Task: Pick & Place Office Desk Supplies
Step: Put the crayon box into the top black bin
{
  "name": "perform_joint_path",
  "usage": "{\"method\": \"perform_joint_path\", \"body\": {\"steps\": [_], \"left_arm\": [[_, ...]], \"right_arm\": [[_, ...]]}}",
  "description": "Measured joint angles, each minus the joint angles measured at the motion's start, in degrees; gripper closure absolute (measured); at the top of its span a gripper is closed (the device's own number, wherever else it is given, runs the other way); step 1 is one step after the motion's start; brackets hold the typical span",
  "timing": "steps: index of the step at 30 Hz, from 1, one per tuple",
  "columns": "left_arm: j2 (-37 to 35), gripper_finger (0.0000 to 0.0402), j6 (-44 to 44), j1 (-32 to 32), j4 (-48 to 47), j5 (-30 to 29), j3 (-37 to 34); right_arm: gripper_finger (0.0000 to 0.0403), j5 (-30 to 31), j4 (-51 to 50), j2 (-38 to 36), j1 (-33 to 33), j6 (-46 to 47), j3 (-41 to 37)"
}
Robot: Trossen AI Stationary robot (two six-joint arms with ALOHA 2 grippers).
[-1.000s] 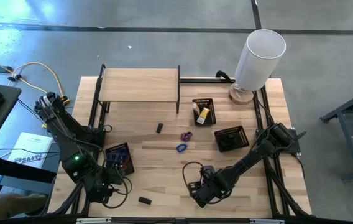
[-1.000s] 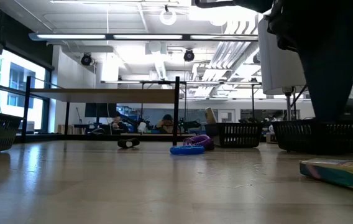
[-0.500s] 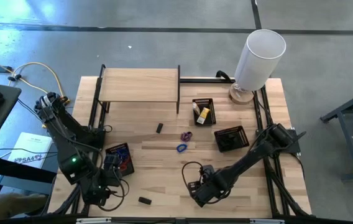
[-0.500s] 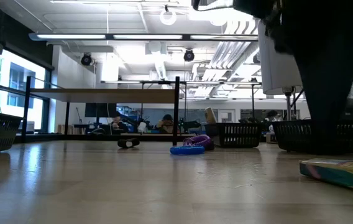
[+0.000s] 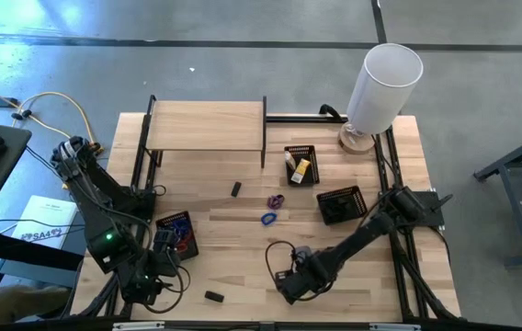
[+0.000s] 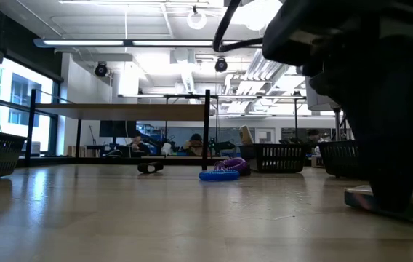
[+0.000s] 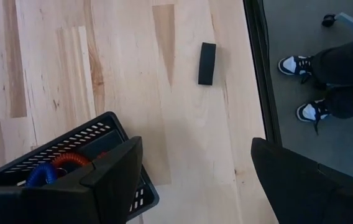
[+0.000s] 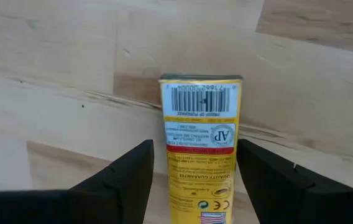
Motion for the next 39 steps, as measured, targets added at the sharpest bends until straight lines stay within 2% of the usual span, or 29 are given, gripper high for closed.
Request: {"method": "perform_joint_path", "body": {"steps": [6,11,23,30,35,39], "left_arm": [[0.0,0.0109,1.3,-0.1,0.0,0.0,0.0],[0.0,0.0109,1.6,-0.1,0.0,0.0,0.0],[0.0,0.0109,2.7,-0.4,-0.1,0.1,0.0],[0.0,0.0109,4.1,-1.7,0.0,0.1,0.0],[0.0,0.0109,5.7,-1.7,-0.1,-0.1,0.0],[0.0,0.0109,8.0,0.0,-0.1,-3.3,0.0]], "right_arm": [[0.0183,-0.6,-0.8,0.4,-0.5,0.0,0.0],[0.0192,-3.5,-2.2,0.5,-1.4,-1.6,0.0],[0.0307,-3.5,-2.6,0.0,-2.3,-3.2,-0.2],[0.0301,-4.3,-2.9,-1.7,-2.7,-4.1,-0.3],[0.0308,-4.0,-4.6,-5.5,-3.9,-6.9,-0.3],[0.0311,-2.2,-8.3,-9.2,-6.1,-12.0,-0.3]]}}
